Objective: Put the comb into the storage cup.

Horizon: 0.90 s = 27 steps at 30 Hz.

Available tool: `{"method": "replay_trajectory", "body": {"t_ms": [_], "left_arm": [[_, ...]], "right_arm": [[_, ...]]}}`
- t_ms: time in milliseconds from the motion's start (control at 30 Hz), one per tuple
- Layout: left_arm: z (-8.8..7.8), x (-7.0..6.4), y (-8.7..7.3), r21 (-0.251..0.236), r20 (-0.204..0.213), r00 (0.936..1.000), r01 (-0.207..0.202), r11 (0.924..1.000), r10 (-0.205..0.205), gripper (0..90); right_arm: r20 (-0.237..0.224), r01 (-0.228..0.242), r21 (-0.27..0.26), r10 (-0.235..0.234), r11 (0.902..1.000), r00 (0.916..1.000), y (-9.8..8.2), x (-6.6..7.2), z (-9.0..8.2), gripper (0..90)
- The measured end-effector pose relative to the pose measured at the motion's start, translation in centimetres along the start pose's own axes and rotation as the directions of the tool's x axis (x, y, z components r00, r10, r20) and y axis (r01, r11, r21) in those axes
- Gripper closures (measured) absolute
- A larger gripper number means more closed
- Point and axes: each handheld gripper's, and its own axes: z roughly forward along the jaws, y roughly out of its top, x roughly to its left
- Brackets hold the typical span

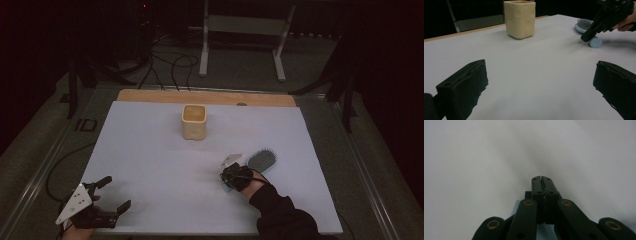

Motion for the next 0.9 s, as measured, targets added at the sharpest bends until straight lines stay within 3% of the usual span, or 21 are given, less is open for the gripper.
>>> {"method": "replay_trajectory", "body": {"t_ms": [467, 900], "left_arm": [[0.1, 0.0, 0.0, 0.001, 0.000, 1.0000, -0.004, 1.0000, 0.004, 0.0], [0.1, -0.1, 0.0, 0.005, -0.003, 1.0000, -0.004, 1.0000, 0.004, 0.0]], "right_arm": [[-0.004, -0.011, 0.017, 0.011, 0.9998, 0.9999, -3.2, 1.4, -2.4, 90.0], [0.002, -0.043, 0.028, 0.043, 0.9987, 0.9991, -6.1, 1.1, -4.5, 90.0]]}}
